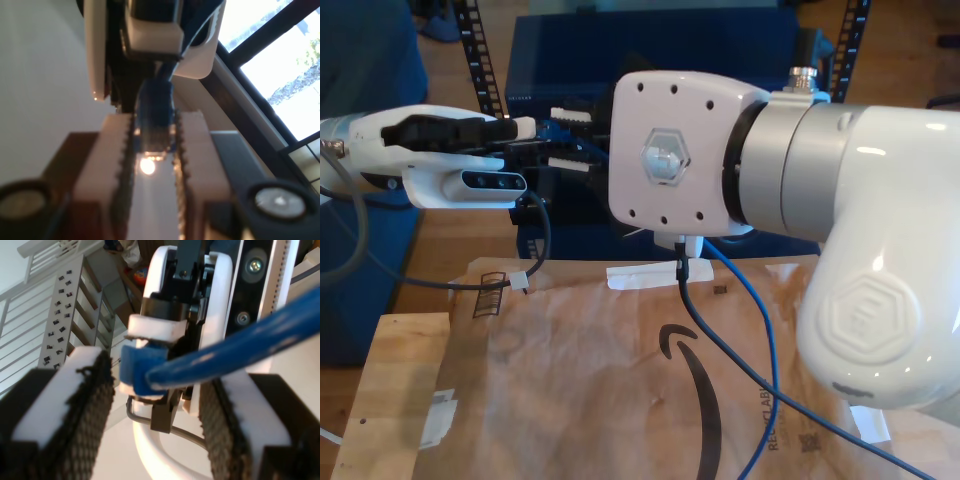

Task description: Grab the cable and plug it in

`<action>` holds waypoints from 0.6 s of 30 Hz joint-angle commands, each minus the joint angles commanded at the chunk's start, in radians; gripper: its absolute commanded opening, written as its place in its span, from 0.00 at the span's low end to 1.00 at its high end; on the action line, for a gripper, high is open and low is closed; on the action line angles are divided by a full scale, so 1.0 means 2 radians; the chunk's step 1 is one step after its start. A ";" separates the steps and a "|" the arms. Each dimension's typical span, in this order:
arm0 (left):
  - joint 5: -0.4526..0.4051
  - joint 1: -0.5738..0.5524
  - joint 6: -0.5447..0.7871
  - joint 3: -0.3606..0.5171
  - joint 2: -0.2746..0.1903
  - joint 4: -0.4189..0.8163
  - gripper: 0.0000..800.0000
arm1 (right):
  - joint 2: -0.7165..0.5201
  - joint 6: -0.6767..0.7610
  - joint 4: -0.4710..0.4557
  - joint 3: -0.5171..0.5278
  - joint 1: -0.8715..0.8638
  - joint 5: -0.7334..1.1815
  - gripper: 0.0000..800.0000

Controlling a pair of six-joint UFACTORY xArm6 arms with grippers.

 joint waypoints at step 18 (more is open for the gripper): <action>0.005 0.000 0.000 0.001 -0.001 0.002 0.24 | -0.001 0.015 0.000 0.002 -0.001 0.000 0.06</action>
